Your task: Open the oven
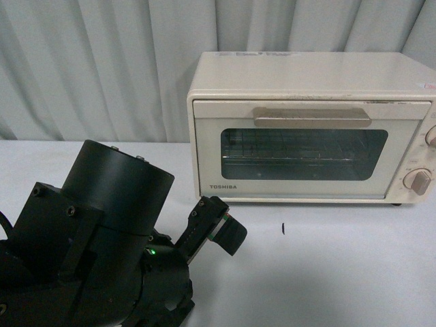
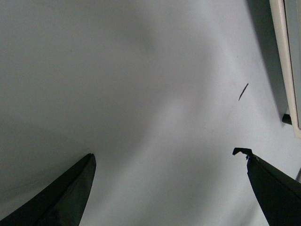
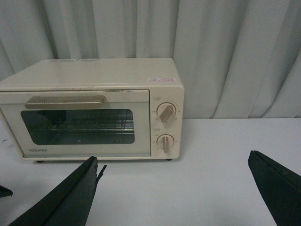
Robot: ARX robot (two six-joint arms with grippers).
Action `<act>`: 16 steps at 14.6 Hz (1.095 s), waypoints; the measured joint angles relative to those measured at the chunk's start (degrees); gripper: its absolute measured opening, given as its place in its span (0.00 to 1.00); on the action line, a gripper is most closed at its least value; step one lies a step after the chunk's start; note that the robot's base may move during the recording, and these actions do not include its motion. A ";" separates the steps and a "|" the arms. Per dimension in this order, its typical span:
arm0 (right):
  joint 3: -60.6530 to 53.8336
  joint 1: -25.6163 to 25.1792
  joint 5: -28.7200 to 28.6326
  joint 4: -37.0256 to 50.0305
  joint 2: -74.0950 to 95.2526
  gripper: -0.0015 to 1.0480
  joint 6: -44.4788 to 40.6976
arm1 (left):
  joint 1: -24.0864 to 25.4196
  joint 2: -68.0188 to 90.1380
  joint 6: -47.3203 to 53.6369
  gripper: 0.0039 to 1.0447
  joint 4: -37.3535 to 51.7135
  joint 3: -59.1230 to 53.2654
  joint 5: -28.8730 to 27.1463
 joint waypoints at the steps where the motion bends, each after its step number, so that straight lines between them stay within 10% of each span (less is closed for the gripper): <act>1: 0.00 0.00 -0.02 0.00 0.00 0.94 0.02 | -0.15 0.04 0.35 0.94 -1.51 0.72 0.74; 11: 0.00 0.00 -0.02 0.00 0.00 0.94 0.00 | -0.20 0.04 0.96 0.94 -1.77 0.92 0.66; 13: 0.98 6.19 15.58 8.44 7.08 0.94 -3.96 | -0.20 0.04 0.98 0.94 -1.81 0.92 0.61; 16: 5.55 4.33 24.46 26.58 26.60 0.94 -10.84 | -0.31 0.04 0.98 0.94 -1.81 0.92 0.70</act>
